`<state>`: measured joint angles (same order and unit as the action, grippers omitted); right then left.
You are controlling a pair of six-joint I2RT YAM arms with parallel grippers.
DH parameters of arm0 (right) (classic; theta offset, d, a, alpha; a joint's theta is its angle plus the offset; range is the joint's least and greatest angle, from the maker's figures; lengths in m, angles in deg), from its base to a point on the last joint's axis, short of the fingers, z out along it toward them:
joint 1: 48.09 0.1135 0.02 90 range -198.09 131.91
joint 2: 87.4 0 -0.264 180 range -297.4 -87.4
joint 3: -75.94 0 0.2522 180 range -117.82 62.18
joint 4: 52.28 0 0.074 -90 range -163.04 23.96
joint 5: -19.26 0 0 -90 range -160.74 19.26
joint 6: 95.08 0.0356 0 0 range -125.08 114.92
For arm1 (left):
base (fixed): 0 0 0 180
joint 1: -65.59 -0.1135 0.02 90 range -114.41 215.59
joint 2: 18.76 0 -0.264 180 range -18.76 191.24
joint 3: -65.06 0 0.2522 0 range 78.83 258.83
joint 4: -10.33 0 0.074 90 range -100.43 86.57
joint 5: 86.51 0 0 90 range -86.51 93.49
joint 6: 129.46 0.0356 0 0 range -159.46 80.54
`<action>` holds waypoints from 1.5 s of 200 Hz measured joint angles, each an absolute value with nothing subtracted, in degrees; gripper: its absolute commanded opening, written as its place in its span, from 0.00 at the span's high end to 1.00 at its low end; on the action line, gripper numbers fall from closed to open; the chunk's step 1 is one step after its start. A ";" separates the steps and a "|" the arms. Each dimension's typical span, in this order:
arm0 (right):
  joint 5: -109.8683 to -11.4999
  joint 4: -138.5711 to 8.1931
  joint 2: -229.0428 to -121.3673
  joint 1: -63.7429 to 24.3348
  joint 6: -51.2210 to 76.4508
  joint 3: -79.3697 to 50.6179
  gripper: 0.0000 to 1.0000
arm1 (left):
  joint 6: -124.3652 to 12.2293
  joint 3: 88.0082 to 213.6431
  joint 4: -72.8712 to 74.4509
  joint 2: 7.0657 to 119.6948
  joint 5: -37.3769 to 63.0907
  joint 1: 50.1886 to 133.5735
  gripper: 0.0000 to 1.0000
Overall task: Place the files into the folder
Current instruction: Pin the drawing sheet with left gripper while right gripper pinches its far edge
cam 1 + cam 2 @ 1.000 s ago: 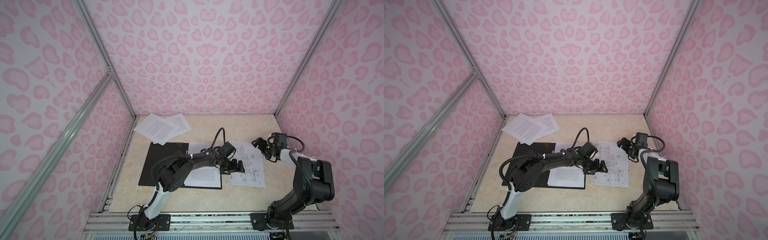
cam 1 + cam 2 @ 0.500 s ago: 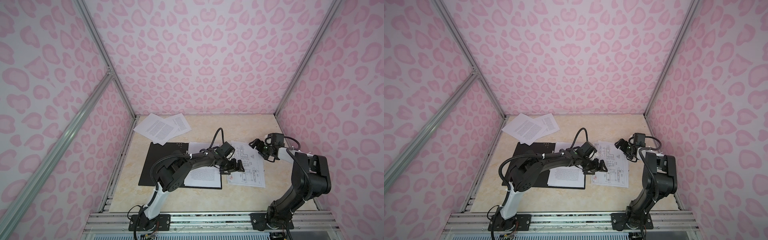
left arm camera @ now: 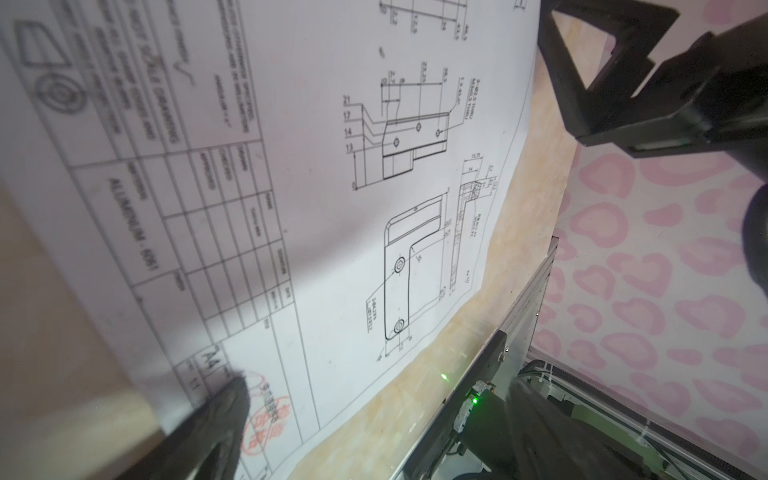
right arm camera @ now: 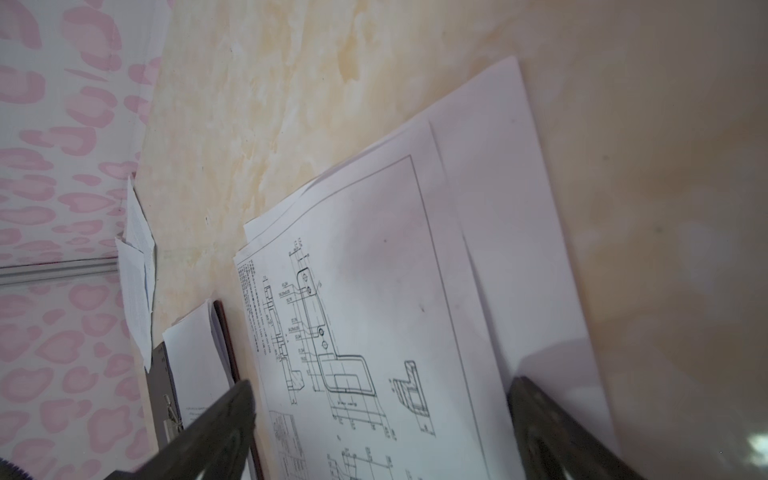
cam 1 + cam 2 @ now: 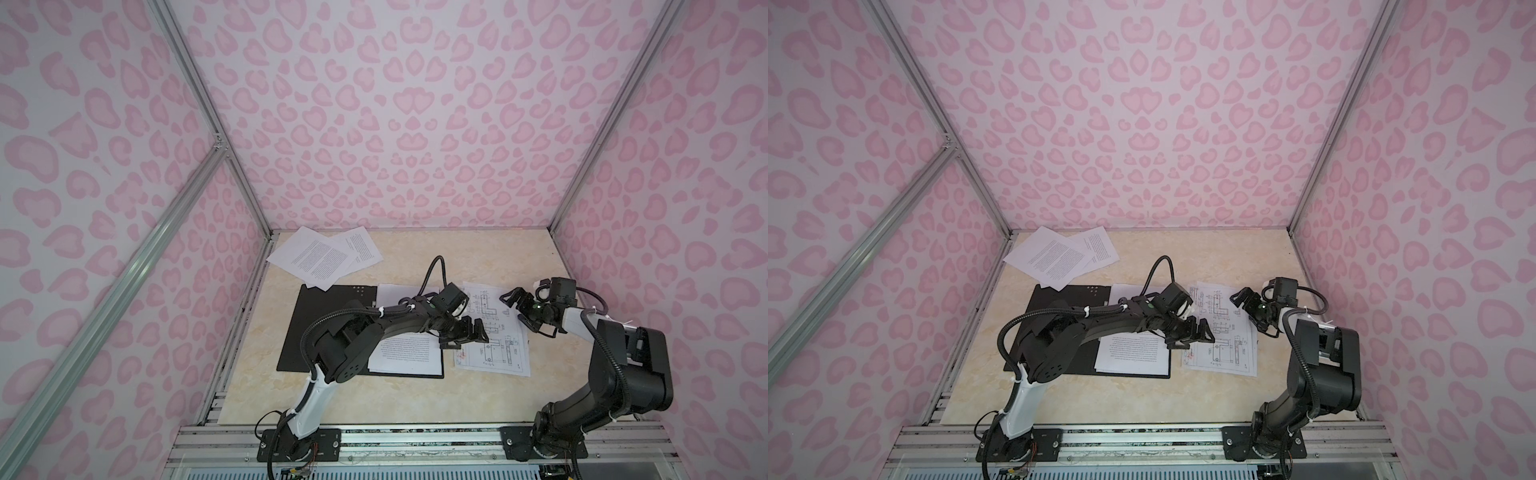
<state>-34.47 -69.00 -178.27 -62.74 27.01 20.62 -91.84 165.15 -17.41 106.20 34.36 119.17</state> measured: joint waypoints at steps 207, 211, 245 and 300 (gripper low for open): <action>-34.49 -68.85 -164.31 -64.16 28.56 32.24 0.54 | -93.57 164.06 -15.53 106.07 35.23 118.85 0.02; -34.49 -68.48 -164.68 -64.14 28.54 32.33 0.56 | -93.57 164.03 -15.51 106.03 35.23 118.85 0.02; -34.62 -66.12 -166.60 -64.05 28.54 32.94 0.72 | -93.57 163.84 -15.29 105.85 35.12 118.87 0.02; -36.45 -65.83 -164.31 -63.55 28.32 33.14 1.00 | -92.87 164.91 -15.77 105.51 34.95 118.93 0.02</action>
<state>-36.45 -65.83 -164.31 -63.55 28.32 33.14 -92.87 164.91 -15.77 105.51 34.95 118.93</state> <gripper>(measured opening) 0.050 0.975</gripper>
